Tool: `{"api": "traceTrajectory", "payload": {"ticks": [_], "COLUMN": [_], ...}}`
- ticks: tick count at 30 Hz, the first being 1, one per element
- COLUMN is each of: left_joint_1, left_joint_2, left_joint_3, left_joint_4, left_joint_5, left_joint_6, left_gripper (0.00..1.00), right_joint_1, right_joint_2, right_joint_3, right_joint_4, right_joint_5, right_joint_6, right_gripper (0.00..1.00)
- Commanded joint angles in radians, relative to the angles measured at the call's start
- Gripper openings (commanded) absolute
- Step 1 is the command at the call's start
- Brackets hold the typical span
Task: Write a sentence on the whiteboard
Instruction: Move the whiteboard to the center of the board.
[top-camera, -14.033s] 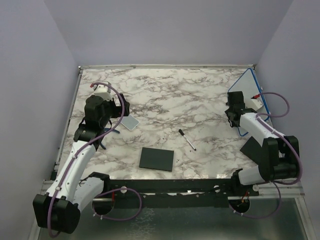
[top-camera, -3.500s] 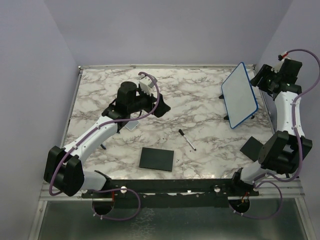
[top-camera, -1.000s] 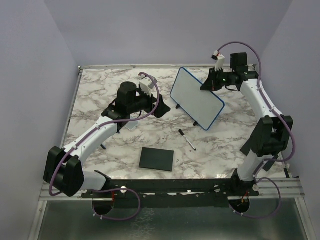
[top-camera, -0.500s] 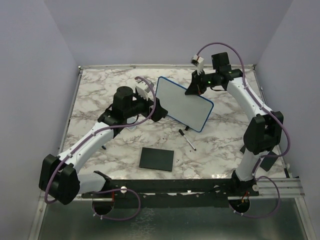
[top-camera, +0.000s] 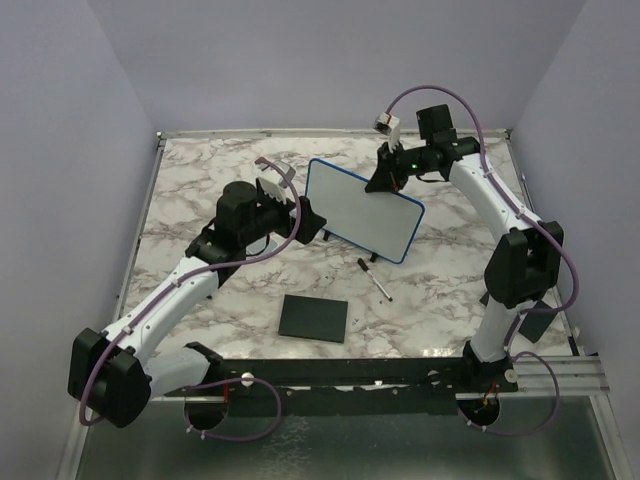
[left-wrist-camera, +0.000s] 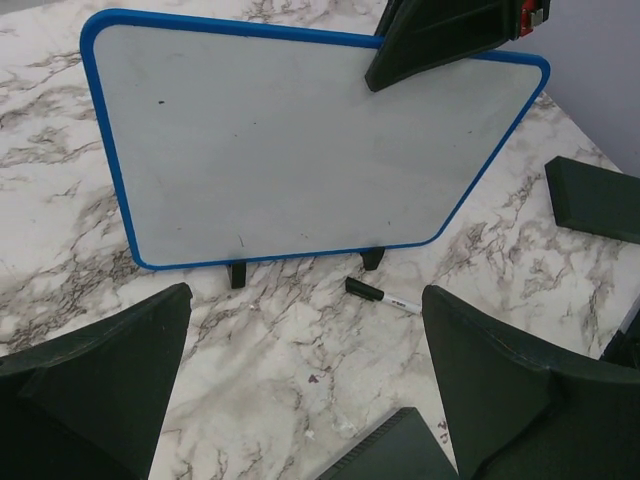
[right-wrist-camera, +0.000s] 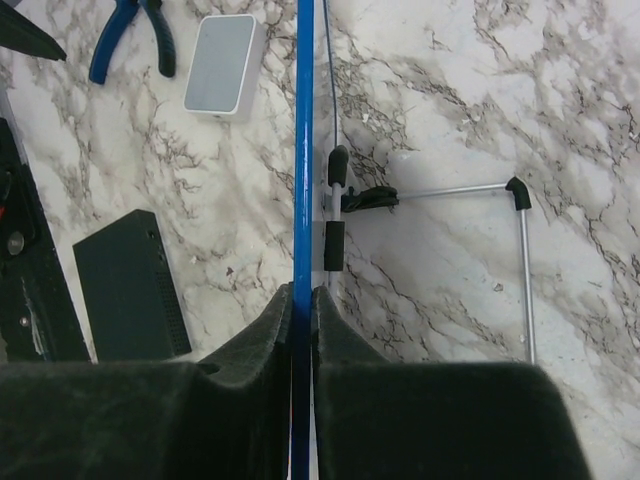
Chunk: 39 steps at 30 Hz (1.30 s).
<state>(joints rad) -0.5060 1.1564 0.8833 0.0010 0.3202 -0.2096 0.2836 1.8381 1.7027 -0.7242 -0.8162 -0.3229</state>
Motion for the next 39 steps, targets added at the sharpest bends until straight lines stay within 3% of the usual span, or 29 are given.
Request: {"api": "traceTrajectory", "payload": {"ticks": [1, 9, 15, 16, 17, 26, 29, 39], "left_joint_1": [0.000, 0.000, 0.000, 0.000, 0.000, 0.000, 0.000, -0.002], "left_joint_2": [-0.057, -0.073, -0.086, -0.088, -0.091, -0.120, -0.126, -0.116], "left_joint_3": [-0.031, -0.038, -0.045, -0.047, -0.048, -0.072, -0.073, -0.081], "left_joint_4": [0.007, 0.007, 0.007, 0.007, 0.007, 0.001, -0.016, -0.035], "left_joint_5": [-0.079, -0.088, -0.096, -0.096, -0.098, -0.107, -0.107, -0.083], "left_joint_6": [-0.008, -0.014, -0.014, -0.014, -0.014, 0.009, 0.038, 0.040], "left_gripper": [0.99, 0.99, 0.99, 0.99, 0.99, 0.99, 0.99, 0.99], "right_joint_1": [0.022, 0.022, 0.021, 0.022, 0.022, 0.021, 0.022, 0.049], "right_joint_2": [-0.001, -0.040, -0.112, -0.125, -0.139, -0.310, -0.392, -0.782], "right_joint_3": [-0.014, -0.032, -0.056, -0.058, -0.062, -0.132, -0.155, -0.505], "right_joint_4": [-0.070, -0.011, 0.098, 0.112, 0.129, 0.277, 0.252, 0.178], "right_joint_5": [0.005, 0.061, 0.164, 0.182, 0.199, 0.458, 0.516, 0.472], "right_joint_6": [-0.008, 0.017, 0.082, 0.088, 0.100, 0.210, 0.271, 0.543], "right_gripper": [0.14, 0.51, 0.65, 0.80, 0.83, 0.85, 0.83, 0.69]}}
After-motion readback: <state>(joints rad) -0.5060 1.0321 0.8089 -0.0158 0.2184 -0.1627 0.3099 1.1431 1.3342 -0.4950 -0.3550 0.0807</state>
